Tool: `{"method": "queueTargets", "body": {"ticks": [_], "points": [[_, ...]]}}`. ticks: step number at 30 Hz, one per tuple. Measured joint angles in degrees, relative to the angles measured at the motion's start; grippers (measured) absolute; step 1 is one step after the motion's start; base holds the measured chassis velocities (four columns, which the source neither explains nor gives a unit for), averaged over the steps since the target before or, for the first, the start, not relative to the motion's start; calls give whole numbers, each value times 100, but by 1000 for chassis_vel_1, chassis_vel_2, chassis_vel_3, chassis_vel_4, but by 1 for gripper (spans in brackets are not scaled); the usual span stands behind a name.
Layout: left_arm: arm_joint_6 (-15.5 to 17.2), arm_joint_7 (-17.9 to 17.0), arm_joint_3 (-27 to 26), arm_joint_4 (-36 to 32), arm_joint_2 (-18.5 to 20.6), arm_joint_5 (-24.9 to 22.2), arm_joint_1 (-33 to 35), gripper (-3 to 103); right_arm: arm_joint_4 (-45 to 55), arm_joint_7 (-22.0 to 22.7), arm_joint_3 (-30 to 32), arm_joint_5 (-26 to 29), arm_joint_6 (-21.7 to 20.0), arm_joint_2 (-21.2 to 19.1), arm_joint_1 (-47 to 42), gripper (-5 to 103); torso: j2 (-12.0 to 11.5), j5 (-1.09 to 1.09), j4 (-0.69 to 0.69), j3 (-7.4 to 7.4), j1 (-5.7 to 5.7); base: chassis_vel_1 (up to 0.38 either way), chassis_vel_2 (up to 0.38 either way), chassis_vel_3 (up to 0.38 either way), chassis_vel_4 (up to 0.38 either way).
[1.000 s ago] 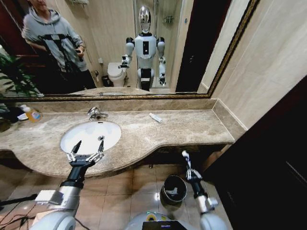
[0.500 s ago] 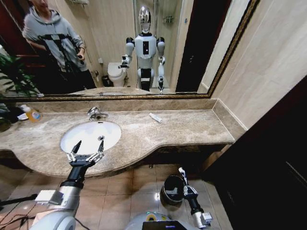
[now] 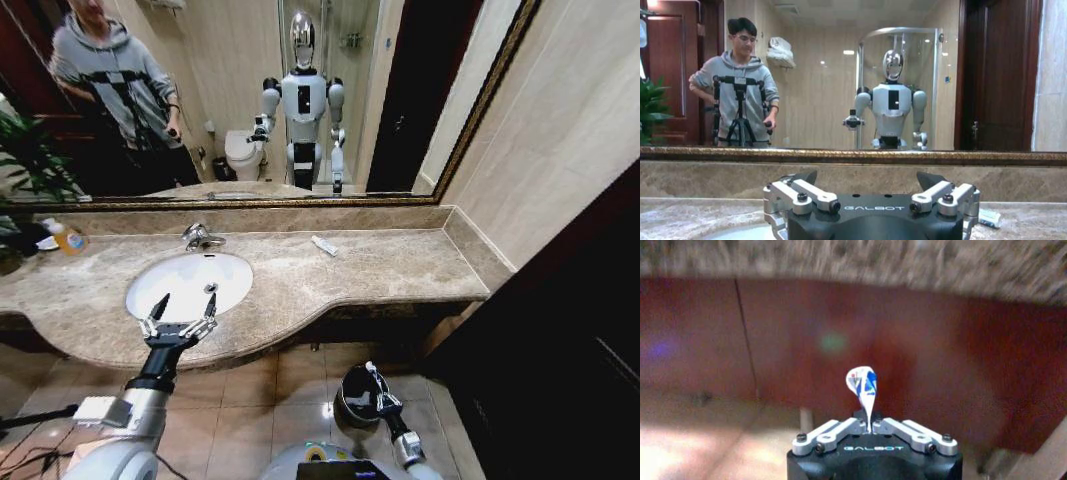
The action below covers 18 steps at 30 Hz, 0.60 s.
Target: Pick up the trash from the sink and place it in the trash bin.
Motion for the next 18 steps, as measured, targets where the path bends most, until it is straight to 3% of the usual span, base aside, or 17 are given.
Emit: {"method": "queueTargets", "body": {"ticks": [5, 18], "points": [[0, 0, 0, 0, 0, 0, 0, 100, -901, -16, 3, -312, 76, 13, 518, 0, 0, -2, 0, 0, 0, 0, 0, 0, 0], [0, 0, 0, 0, 0, 0, 0, 100, -2604, -283, 41, 220, -452, 260, 1647, 0, 0, -2, 0, 0, 0, 0, 0, 0, 0]]}}
